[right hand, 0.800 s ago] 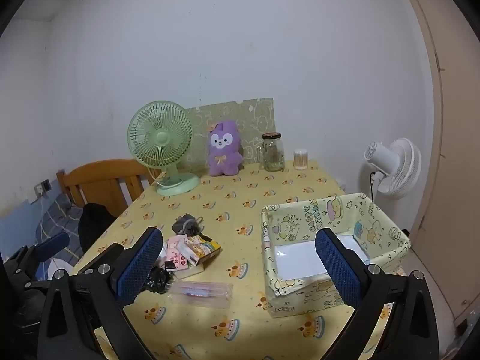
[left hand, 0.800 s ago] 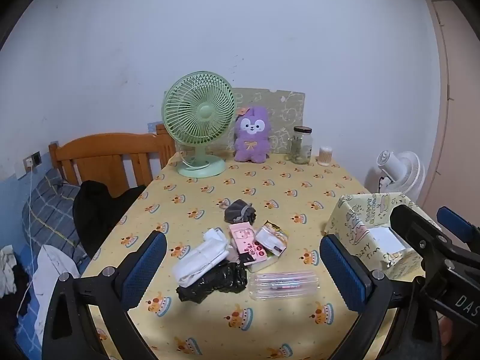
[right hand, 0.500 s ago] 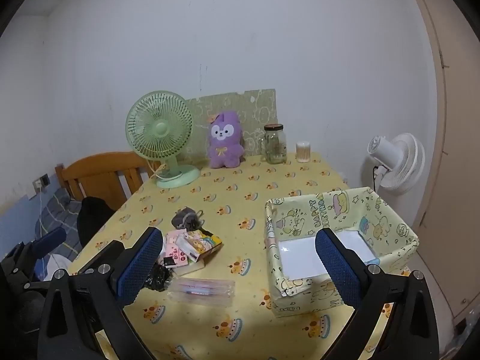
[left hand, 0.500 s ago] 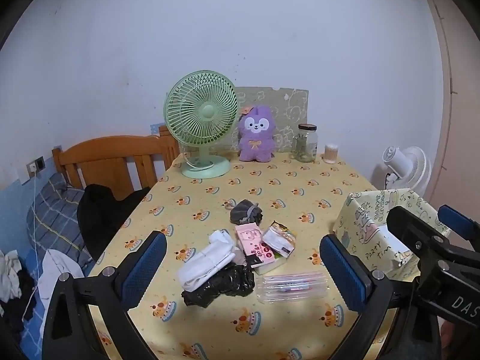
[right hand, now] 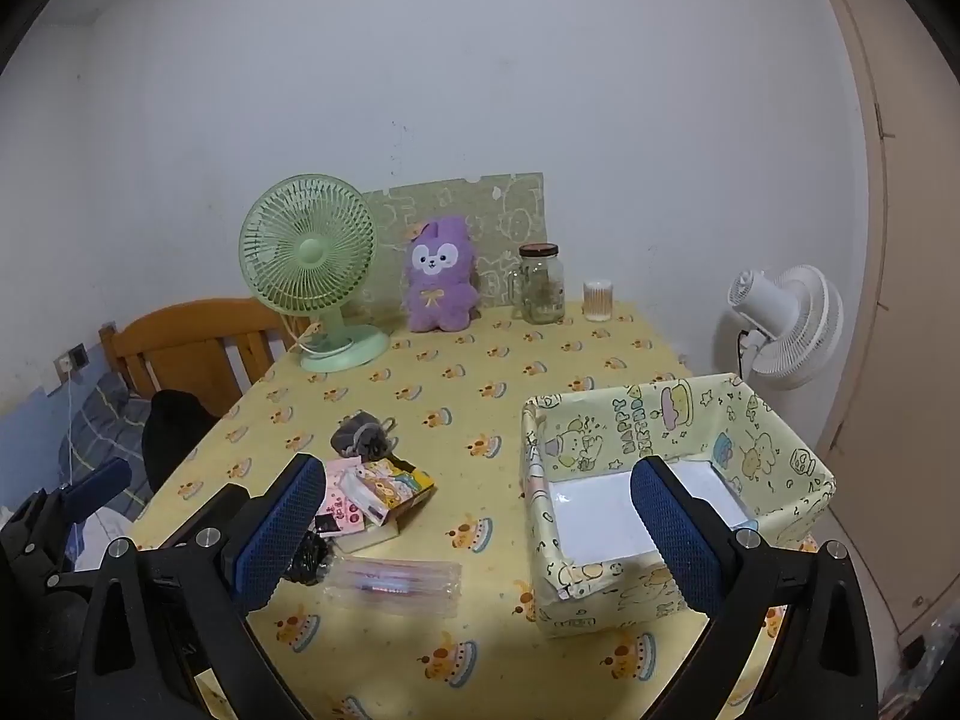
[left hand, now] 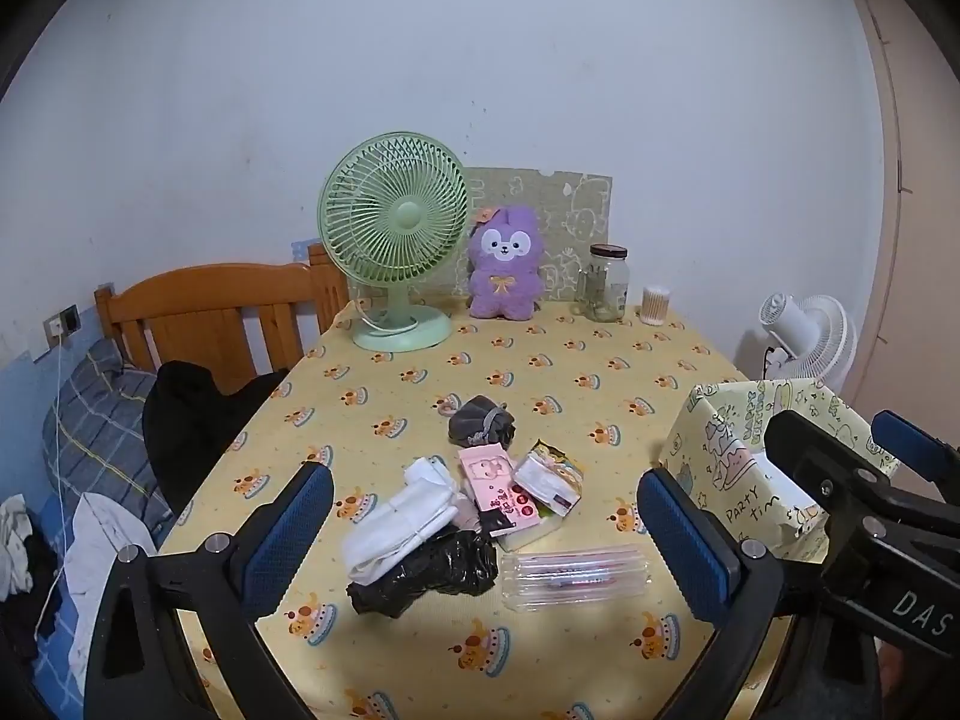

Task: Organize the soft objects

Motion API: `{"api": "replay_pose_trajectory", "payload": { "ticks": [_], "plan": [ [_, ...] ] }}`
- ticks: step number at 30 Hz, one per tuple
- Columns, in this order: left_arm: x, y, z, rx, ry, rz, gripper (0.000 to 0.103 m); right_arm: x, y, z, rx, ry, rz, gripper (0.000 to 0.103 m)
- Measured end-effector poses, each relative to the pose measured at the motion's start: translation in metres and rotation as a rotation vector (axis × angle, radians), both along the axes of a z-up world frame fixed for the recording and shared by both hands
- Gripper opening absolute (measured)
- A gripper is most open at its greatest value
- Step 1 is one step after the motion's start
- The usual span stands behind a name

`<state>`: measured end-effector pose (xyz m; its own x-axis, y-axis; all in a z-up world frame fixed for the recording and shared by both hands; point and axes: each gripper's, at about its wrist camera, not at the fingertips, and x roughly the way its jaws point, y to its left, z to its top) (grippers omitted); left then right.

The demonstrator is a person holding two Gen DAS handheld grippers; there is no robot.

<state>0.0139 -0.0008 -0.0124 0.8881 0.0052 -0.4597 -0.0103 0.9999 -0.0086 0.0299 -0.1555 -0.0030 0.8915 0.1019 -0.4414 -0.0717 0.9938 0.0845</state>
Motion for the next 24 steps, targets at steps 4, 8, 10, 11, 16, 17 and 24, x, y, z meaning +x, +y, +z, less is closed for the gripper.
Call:
{"api": "replay_pose_trajectory", "payload": {
  "ticks": [4,8,10,11,16,17,24],
  "plan": [
    [0.0001,0.0005,0.0018,-0.006,-0.004,-0.006,0.102,0.0,-0.0014,0.0003,0.006,-0.013,0.001,0.103],
    [-0.0009,0.0,0.0033,-0.005,-0.008,-0.011,0.101,-0.0012,-0.0018,0.0008,0.006,-0.018,-0.001,0.103],
    [-0.0008,-0.0004,0.004,-0.004,-0.008,-0.013,0.101,-0.0017,-0.0019,0.0009,0.007,-0.017,-0.002,0.103],
    [-0.001,-0.0009,0.0042,-0.003,-0.008,-0.013,0.101,-0.0019,-0.0021,0.0011,0.006,-0.016,-0.003,0.103],
    [-0.0013,-0.0008,0.0061,-0.011,-0.008,-0.014,0.101,-0.004,-0.0023,0.0029,0.006,-0.021,-0.004,0.103],
    [-0.002,-0.0007,0.0063,-0.012,-0.009,-0.015,0.101,-0.0051,-0.0022,0.0032,0.007,-0.024,-0.006,0.103],
    [-0.0041,-0.0011,0.0077,-0.009,-0.015,-0.012,0.101,-0.0066,-0.0027,0.005,0.009,-0.022,-0.007,0.103]
  ]
}}
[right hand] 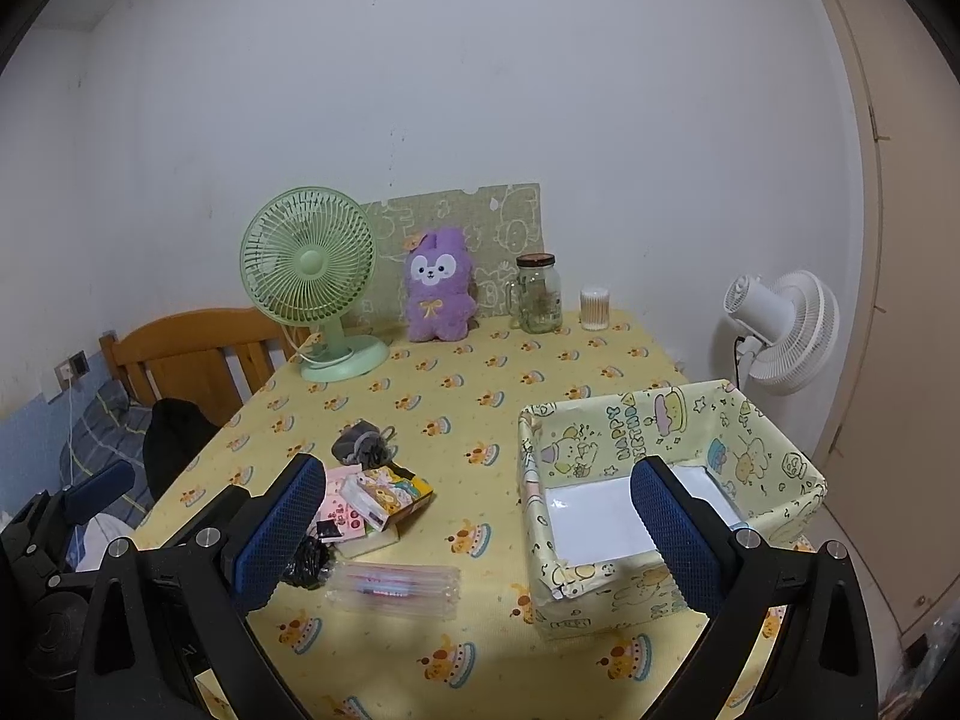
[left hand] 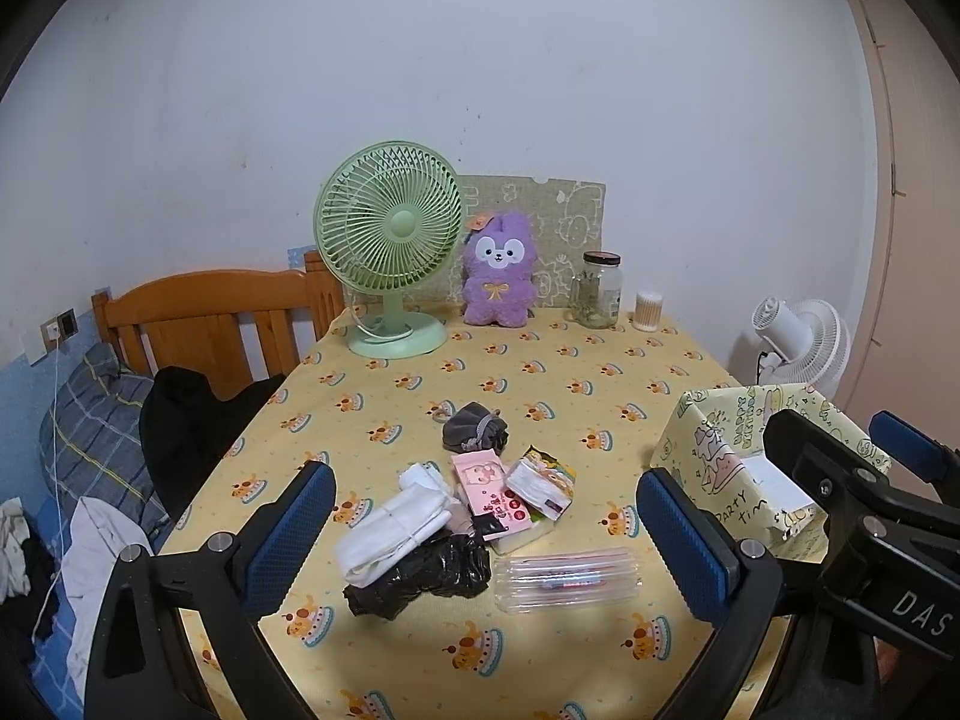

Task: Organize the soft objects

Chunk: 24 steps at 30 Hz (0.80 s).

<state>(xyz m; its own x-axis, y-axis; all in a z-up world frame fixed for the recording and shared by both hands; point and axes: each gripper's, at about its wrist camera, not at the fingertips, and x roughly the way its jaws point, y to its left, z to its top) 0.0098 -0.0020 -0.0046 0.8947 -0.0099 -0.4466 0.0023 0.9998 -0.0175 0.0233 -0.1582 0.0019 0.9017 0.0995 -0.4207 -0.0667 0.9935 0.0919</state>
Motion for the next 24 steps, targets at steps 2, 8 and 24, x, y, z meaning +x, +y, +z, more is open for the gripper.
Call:
{"api": "replay_pose_trajectory", "payload": {
  "ticks": [2,8,24],
  "plan": [
    [0.0008,-0.0004,0.0001,0.0,0.001,0.001,0.101,0.0003,0.0006,0.0008,-0.005,-0.006,0.0,0.103],
    [-0.0022,0.0011,0.0016,-0.001,-0.003,0.006,0.101,-0.0017,0.0014,0.0027,-0.009,-0.013,0.011,0.103],
    [-0.0005,0.0023,0.0008,0.007,0.005,0.013,0.101,-0.002,0.0021,0.001,0.0,0.0,-0.006,0.103]
  ]
}}
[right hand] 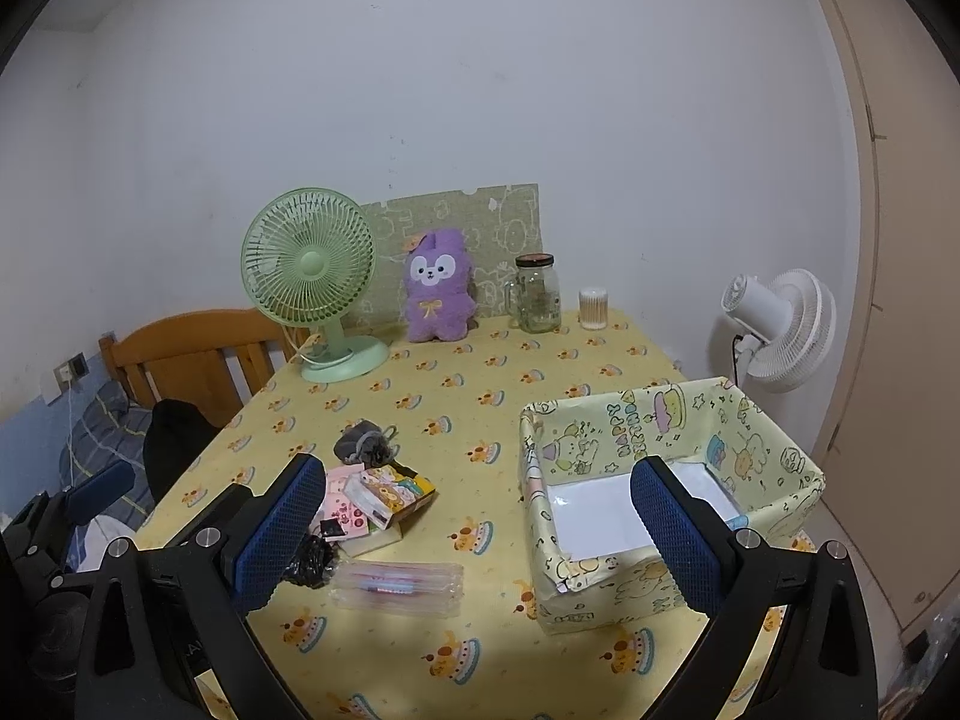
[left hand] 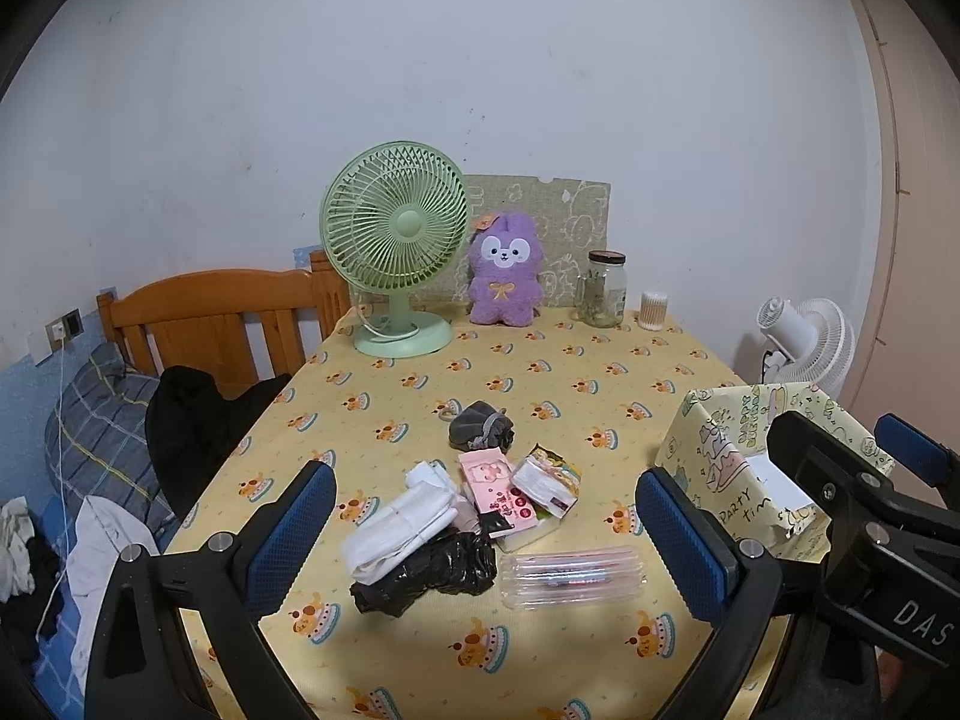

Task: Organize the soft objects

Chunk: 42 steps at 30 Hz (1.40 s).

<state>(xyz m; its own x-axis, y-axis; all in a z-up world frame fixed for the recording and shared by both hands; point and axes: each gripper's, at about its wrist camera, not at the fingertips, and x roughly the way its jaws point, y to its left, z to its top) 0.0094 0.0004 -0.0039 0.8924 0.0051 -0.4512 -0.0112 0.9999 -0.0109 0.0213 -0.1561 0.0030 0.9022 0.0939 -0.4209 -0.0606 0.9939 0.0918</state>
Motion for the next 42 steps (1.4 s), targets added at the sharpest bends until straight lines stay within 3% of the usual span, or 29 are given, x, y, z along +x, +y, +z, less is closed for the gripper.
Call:
{"api": "replay_pose_trajectory", "payload": {
  "ticks": [21,42],
  "plan": [
    [0.005,0.0,-0.007,-0.007,-0.008,-0.02,0.098,0.008,0.001,-0.003,0.011,0.005,-0.001,0.1],
    [0.01,0.005,-0.03,0.003,0.037,-0.026,0.094,0.017,0.021,-0.03,0.03,0.05,0.024,0.099]
  ]
}}
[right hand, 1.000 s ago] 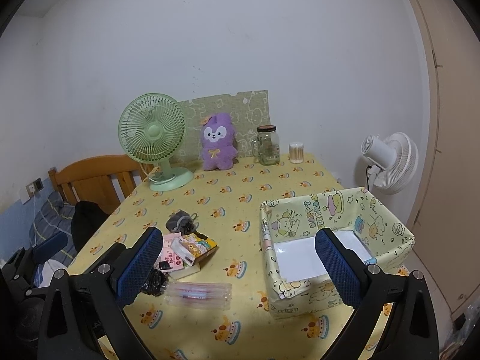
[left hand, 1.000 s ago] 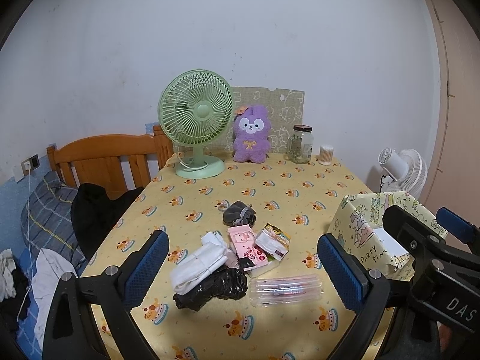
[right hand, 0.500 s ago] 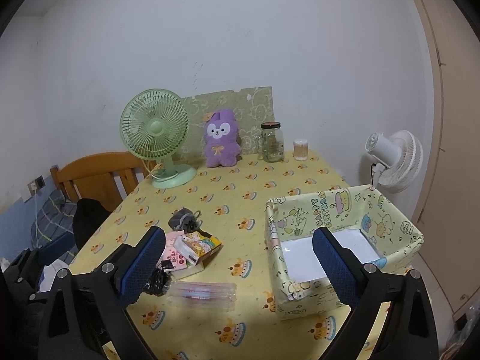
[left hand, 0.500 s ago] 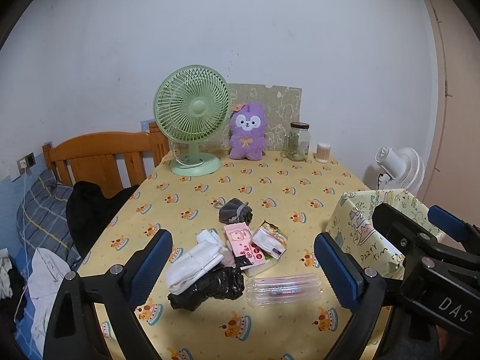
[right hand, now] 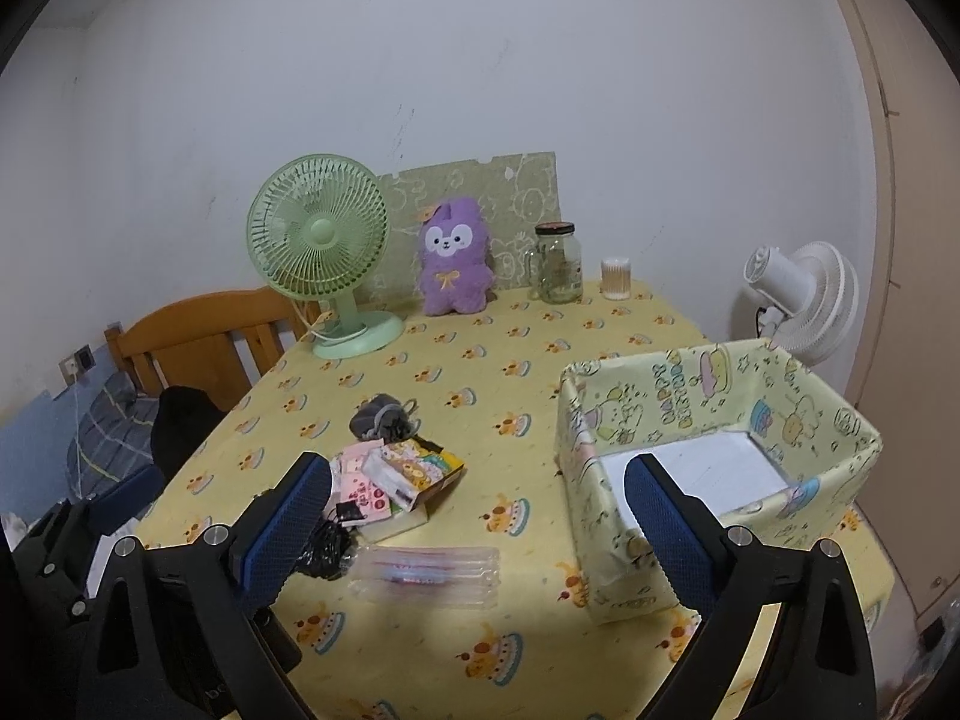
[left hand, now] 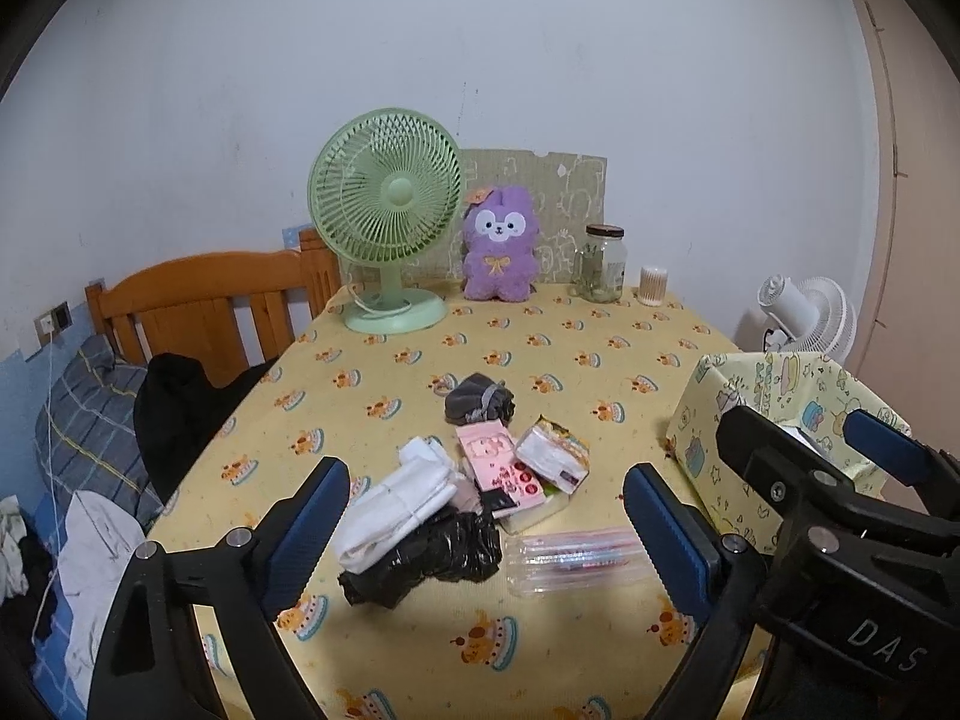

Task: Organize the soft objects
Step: 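Grasp the white towel with the left tool while the right tool grasps the snack packet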

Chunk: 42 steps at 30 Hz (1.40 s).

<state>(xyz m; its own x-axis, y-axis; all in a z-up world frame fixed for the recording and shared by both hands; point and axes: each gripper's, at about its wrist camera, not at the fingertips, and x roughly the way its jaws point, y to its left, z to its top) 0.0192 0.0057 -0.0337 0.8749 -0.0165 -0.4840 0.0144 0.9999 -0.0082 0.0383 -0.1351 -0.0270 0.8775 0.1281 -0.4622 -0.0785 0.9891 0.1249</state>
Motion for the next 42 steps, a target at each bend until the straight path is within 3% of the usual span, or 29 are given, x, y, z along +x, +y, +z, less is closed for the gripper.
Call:
{"api": "replay_pose_trajectory", "payload": {
  "ticks": [7,25,37,40,42],
  "plan": [
    [-0.001,0.012,-0.019,-0.03,0.045,0.015,0.094,-0.001,0.011,-0.017,0.014,0.031,0.015,0.099],
    [0.025,0.035,-0.06,-0.012,0.148,0.073,0.089,0.026,0.034,-0.061,0.001,0.148,0.053,0.099],
    [0.053,0.039,-0.065,0.037,0.143,0.074,0.079,0.061,0.051,-0.069,-0.02,0.175,0.075,0.1],
    [0.06,0.042,-0.066,0.035,0.153,0.068,0.073,0.069,0.055,-0.071,-0.022,0.181,0.077,0.1],
    [0.068,0.046,-0.068,0.026,0.168,0.085,0.063,0.075,0.056,-0.072,-0.024,0.189,0.08,0.1]
  ]
}}
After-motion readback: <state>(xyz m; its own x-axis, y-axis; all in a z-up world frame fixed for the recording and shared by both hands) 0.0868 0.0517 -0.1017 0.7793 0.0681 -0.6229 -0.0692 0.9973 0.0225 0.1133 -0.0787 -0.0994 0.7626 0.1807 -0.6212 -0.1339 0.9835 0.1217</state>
